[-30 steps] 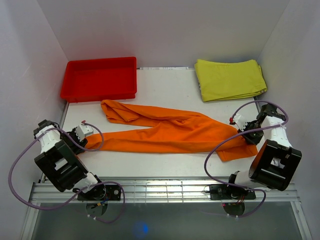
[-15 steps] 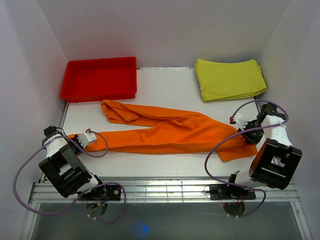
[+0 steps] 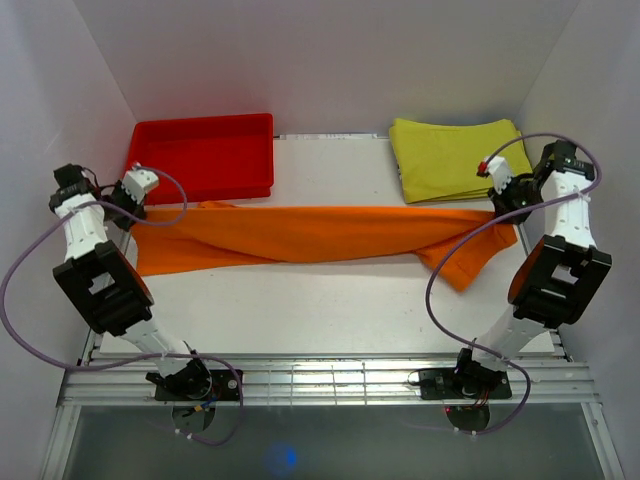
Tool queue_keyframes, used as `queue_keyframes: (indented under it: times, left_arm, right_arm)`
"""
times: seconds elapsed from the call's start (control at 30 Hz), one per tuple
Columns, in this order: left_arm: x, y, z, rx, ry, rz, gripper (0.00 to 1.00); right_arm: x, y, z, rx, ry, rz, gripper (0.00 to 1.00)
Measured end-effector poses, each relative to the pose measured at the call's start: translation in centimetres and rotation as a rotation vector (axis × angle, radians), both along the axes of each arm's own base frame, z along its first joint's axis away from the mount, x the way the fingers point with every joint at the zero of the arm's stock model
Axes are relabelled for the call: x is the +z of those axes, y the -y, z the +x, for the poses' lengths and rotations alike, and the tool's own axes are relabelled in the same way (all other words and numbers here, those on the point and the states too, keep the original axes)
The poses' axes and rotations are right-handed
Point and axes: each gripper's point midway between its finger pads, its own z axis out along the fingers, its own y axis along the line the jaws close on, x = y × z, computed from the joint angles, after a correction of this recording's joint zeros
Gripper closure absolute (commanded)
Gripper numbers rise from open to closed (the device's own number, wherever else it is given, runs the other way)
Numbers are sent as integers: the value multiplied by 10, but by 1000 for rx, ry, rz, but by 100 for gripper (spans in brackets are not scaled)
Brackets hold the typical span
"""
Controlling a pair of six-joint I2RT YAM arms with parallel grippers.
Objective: Fold and stack the trousers
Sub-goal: Flatten the trousers out
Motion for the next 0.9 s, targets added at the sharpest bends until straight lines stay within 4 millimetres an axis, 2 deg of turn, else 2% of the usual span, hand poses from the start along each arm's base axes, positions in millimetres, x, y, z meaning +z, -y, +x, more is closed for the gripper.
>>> queue_keyframes:
  times: [0.07,0.1,0.13,0.17,0.27,0.33,0.37,0.47,0.5,0.53,0.6,0.67,0.73,0.77,0.8,0.83,0.87,0.9]
  left_arm:
    - [26,-1,38,11,50,-55,100]
    - [39,-2,54,14,81,-74,100]
    - [51,-1,66,17,110,-90,100]
    - [62,-1,72,22,131,-100,100]
    - [90,1,71,29,188,-120,100]
    - [100,2,57,28,225,-110,100]
    - [101,2,46,31,234,-98,100]
    - [86,3,-1,44,219,-49,100]
    - [76,4,-18,43,203,-24,100]
    - [67,4,-31,44,188,-4,100]
    - [37,5,-59,35,127,35,100]
    - [-2,6,-86,22,30,46,100]
    - [-36,8,-108,5,-66,42,100]
    - [-50,8,-119,-3,-113,42,98]
    - [-60,7,-128,-12,-151,47,85]
    - [-68,5,-135,-24,-180,57,78]
    - [-71,3,-139,-28,-198,62,71]
    - [-71,0,-141,-33,-203,71,53]
  right_arm:
    - [28,-1,34,7,84,26,92]
    - [53,-3,53,16,148,43,92]
    - [56,-5,55,20,156,44,92]
    - [68,-6,60,29,188,45,92]
    - [92,-9,55,60,252,21,92]
    - [96,-11,39,96,292,-20,92]
    - [92,-13,21,113,301,-45,92]
    - [61,-19,-40,181,285,-138,92]
    - [40,-23,-69,210,246,-164,92]
    - [23,-26,-88,238,219,-181,92]
    - [-8,-32,-118,289,164,-201,92]
    - [-39,-41,-148,349,97,-201,90]
    - [-57,-47,-170,398,59,-205,62]
    - [-62,-49,-179,417,44,-208,32]
    - [-65,-51,-187,435,35,-213,19]
    - [-65,-53,-192,449,33,-218,5]
    - [-63,-54,-194,449,40,-223,10]
    - [-60,-54,-193,450,53,-224,10]
